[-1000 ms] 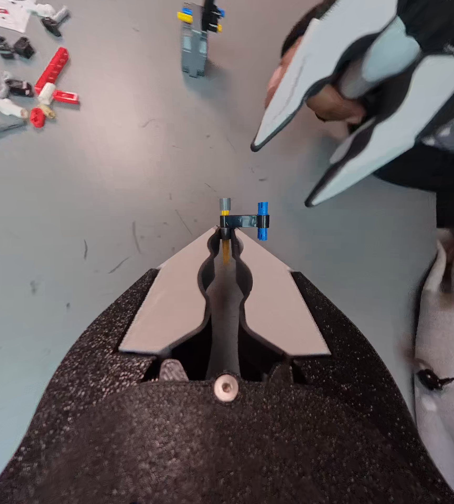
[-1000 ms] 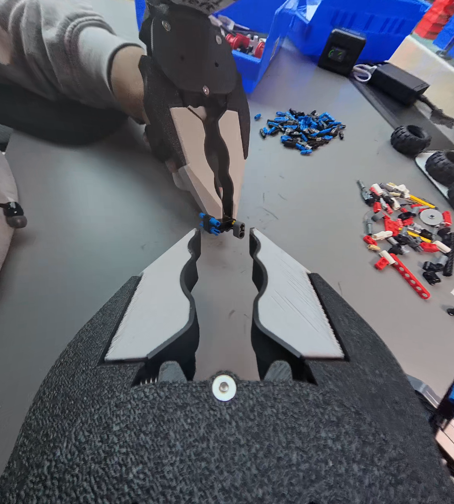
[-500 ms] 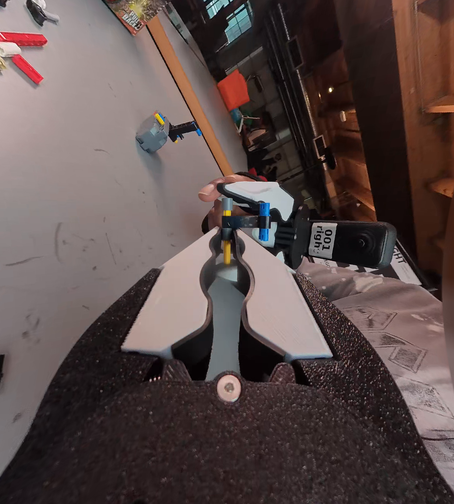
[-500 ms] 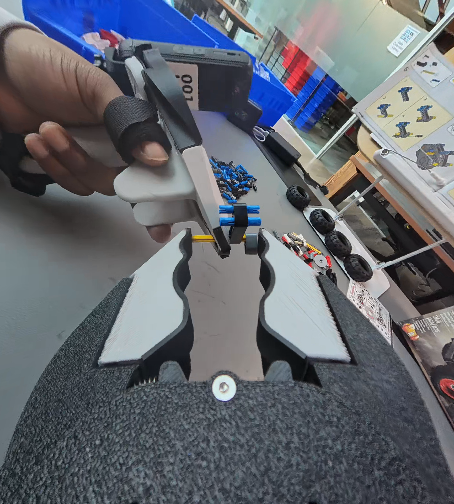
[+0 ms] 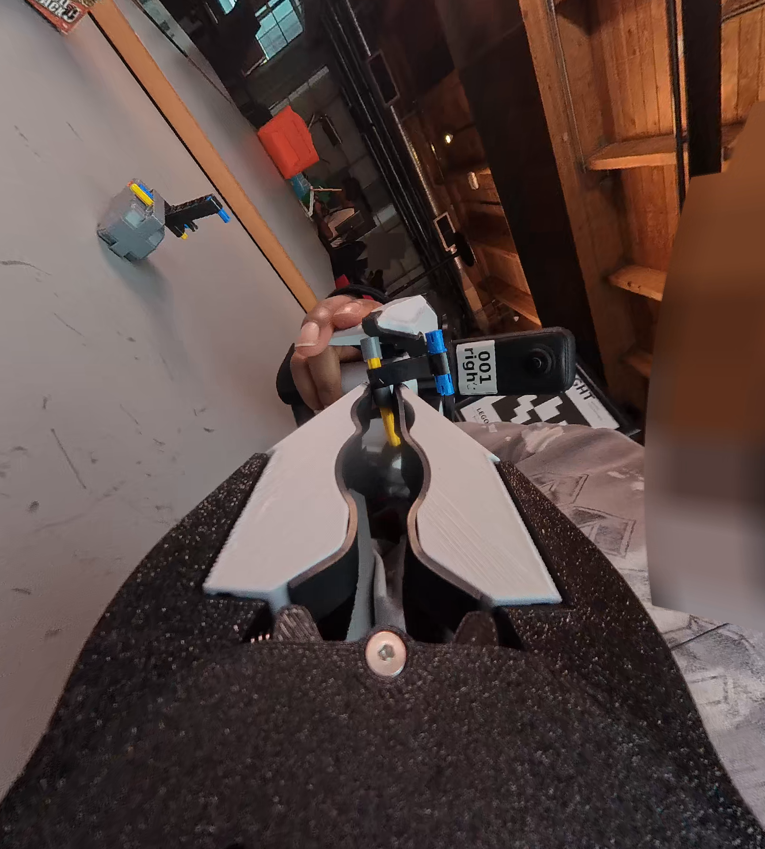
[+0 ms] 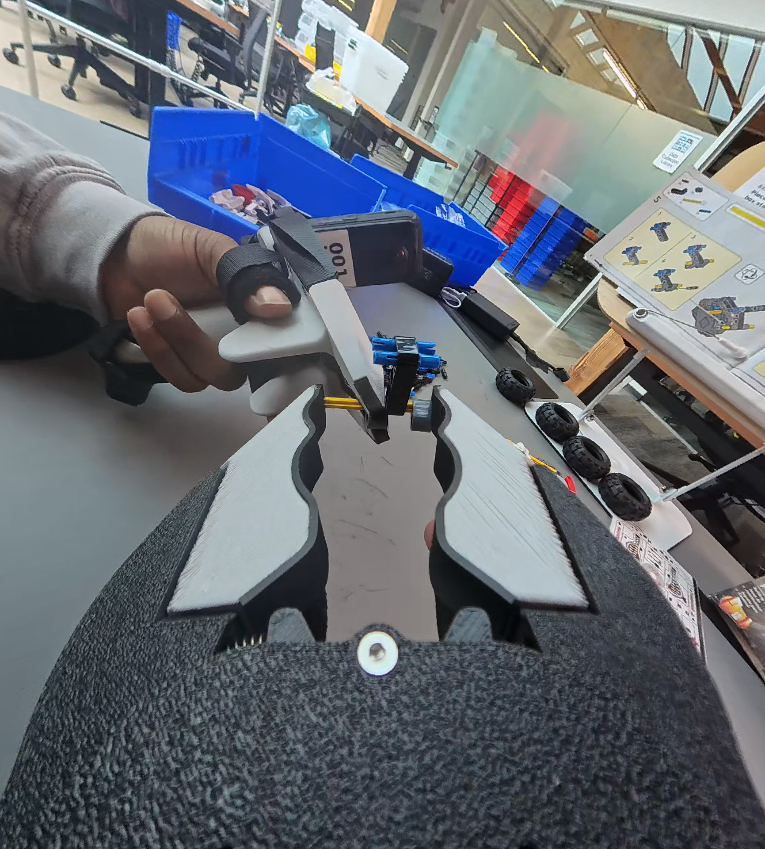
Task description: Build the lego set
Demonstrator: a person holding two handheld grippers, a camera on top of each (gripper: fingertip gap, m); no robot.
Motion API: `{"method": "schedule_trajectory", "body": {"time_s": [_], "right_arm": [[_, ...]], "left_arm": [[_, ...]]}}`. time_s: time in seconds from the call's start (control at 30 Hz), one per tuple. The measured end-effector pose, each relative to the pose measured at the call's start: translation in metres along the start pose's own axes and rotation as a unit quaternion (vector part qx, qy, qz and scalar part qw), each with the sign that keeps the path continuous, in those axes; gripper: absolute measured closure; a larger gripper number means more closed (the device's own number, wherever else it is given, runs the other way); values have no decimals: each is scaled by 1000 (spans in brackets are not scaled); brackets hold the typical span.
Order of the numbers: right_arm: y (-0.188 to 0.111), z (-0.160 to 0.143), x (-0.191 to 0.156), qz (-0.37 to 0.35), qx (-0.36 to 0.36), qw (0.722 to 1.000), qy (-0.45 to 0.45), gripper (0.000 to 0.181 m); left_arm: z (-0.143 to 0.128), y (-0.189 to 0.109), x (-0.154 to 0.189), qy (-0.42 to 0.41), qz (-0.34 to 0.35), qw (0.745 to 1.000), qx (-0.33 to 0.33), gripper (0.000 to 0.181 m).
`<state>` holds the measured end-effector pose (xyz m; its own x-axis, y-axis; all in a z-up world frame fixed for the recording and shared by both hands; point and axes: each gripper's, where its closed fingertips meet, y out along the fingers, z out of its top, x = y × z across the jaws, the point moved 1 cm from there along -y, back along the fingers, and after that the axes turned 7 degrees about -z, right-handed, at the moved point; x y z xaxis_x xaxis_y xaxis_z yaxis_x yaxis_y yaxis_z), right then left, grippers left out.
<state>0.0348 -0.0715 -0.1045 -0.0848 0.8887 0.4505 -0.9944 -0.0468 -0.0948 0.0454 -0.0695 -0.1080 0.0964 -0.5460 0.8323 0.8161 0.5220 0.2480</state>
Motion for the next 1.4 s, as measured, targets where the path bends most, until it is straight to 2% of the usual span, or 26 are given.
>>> {"method": "schedule_trajectory", "body": {"time_s": [0.3,0.43,0.5,0.57,0.7,0.9,1.0,1.07,1.4], "right_arm": [[-12,6,-11,46,25,999,-11,136],[-18,14,-13,42,71,996,-31,135],[-17,14,-15,45,68,996,-30,133],[-20,19,-16,60,81,995,-24,140],[-17,9,-21,77,60,994,-43,132],[-16,12,-16,48,63,993,-85,123],[-12,14,-21,50,66,993,-89,124],[-11,15,-18,43,67,993,-90,132],[-18,18,-25,91,67,992,-58,138]], "left_arm": [[-14,4,7,122,28,989,-83,172],[-18,8,15,192,46,973,-117,172],[-18,6,14,225,70,963,-134,173],[-21,3,12,246,82,954,-152,175],[-23,7,18,243,72,955,-154,175],[-18,4,18,162,37,978,-124,175],[-19,5,18,118,10,987,-112,175],[-20,6,19,102,0,989,-108,175],[-28,9,24,77,-31,989,-122,175]]}}
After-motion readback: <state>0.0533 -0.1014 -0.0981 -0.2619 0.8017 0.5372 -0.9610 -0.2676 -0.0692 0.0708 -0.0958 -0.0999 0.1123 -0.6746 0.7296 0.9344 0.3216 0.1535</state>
